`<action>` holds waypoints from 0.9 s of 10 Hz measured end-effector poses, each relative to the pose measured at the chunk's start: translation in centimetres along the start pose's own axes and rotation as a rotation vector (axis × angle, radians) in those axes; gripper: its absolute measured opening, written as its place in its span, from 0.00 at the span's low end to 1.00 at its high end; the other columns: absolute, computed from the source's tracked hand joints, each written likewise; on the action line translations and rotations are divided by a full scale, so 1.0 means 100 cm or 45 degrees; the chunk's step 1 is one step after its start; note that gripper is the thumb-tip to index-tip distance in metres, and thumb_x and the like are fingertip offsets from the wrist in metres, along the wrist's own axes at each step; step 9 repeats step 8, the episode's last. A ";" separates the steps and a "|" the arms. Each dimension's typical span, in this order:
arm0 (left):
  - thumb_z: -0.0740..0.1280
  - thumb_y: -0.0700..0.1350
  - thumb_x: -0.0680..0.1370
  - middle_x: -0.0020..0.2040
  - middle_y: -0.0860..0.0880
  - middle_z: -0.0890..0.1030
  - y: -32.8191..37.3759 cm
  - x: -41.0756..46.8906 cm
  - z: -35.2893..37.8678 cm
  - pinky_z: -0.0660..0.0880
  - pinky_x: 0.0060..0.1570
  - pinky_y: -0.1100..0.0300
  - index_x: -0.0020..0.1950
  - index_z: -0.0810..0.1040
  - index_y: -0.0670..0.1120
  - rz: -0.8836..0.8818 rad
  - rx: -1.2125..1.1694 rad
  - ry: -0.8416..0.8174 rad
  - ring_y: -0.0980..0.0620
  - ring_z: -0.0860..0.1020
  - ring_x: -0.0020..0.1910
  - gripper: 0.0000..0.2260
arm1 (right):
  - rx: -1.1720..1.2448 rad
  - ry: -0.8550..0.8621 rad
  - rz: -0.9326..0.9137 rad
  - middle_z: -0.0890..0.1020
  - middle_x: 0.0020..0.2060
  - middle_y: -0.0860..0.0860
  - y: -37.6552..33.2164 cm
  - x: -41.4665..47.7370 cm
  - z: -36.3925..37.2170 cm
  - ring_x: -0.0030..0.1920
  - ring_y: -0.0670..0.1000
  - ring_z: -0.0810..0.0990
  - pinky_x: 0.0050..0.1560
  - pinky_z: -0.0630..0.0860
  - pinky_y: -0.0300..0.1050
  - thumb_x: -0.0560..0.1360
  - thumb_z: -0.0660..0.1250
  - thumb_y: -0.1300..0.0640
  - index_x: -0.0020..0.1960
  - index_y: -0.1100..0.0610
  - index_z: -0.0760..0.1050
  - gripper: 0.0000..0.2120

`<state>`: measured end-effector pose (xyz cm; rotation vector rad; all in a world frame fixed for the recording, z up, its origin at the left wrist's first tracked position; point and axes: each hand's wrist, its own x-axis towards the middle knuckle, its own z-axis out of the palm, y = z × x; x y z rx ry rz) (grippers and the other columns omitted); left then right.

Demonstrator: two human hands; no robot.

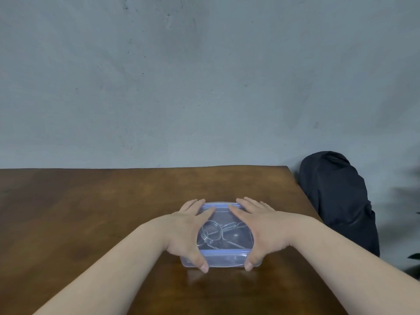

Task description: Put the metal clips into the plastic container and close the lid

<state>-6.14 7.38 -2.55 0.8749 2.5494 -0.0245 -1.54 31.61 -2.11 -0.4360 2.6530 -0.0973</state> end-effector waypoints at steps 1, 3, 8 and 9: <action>0.77 0.65 0.67 0.86 0.49 0.40 0.005 0.000 0.001 0.60 0.82 0.45 0.86 0.39 0.54 0.001 0.041 0.039 0.47 0.38 0.85 0.61 | -0.096 0.012 0.028 0.45 0.82 0.50 -0.008 0.004 -0.002 0.81 0.56 0.42 0.79 0.52 0.56 0.64 0.76 0.34 0.82 0.43 0.35 0.64; 0.76 0.63 0.66 0.84 0.49 0.48 0.002 0.004 0.005 0.65 0.79 0.46 0.86 0.42 0.54 0.032 0.023 0.128 0.47 0.45 0.84 0.59 | -0.106 0.100 -0.017 0.57 0.75 0.48 -0.005 0.011 0.002 0.76 0.55 0.55 0.76 0.62 0.56 0.62 0.75 0.33 0.81 0.42 0.41 0.60; 0.75 0.72 0.68 0.86 0.56 0.35 -0.014 -0.011 0.012 0.46 0.85 0.43 0.86 0.40 0.56 0.069 -0.424 0.222 0.54 0.33 0.84 0.60 | 0.057 0.207 -0.046 0.32 0.81 0.45 -0.004 -0.008 0.015 0.77 0.47 0.25 0.79 0.33 0.56 0.65 0.71 0.27 0.82 0.42 0.36 0.61; 0.75 0.72 0.68 0.86 0.56 0.35 -0.014 -0.011 0.012 0.46 0.85 0.43 0.86 0.40 0.56 0.069 -0.424 0.222 0.54 0.33 0.84 0.60 | 0.057 0.207 -0.046 0.32 0.81 0.45 -0.004 -0.008 0.015 0.77 0.47 0.25 0.79 0.33 0.56 0.65 0.71 0.27 0.82 0.42 0.36 0.61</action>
